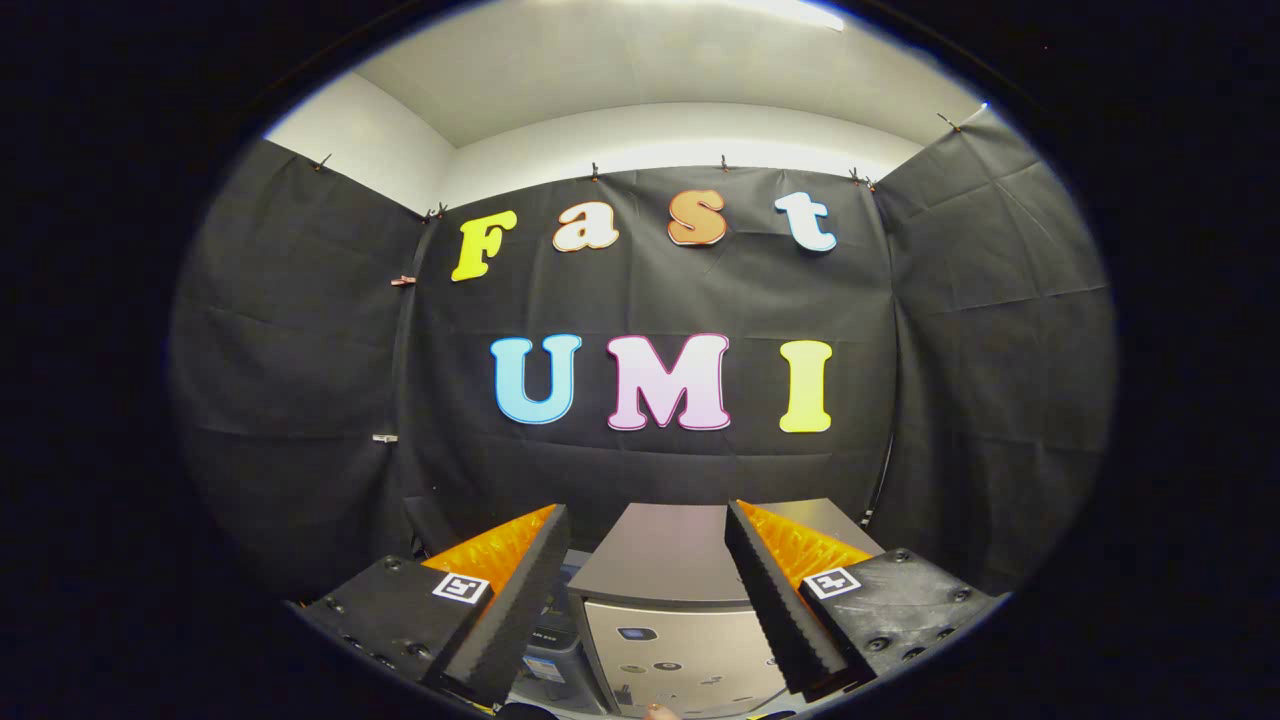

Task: Put the clothes into the washing machine and then close the washing machine lid.

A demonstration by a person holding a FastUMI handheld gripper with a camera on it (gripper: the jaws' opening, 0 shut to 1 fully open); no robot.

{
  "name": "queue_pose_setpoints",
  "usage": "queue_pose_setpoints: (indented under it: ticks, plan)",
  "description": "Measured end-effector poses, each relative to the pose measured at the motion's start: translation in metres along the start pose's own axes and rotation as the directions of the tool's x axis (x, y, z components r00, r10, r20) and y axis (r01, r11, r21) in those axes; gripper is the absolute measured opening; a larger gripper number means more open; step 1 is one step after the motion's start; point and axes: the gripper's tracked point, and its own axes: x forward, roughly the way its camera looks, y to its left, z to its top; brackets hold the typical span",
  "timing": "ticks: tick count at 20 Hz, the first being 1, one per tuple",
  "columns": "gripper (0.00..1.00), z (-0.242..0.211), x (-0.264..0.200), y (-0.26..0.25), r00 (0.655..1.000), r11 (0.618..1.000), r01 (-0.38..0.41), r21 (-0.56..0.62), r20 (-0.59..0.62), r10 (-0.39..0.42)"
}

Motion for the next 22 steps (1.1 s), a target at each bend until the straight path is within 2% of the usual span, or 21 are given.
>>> queue_pose_setpoints:
  ticks: [10, 22]
  plan:
    - [0.98, -0.002, -0.002, -0.019, 1.000, 1.000, 0.031, -0.006, -0.007, -0.031]
    - [0.98, 0.005, -0.005, -0.012, 1.000, 1.000, 0.005, -0.013, 0.015, -0.005]
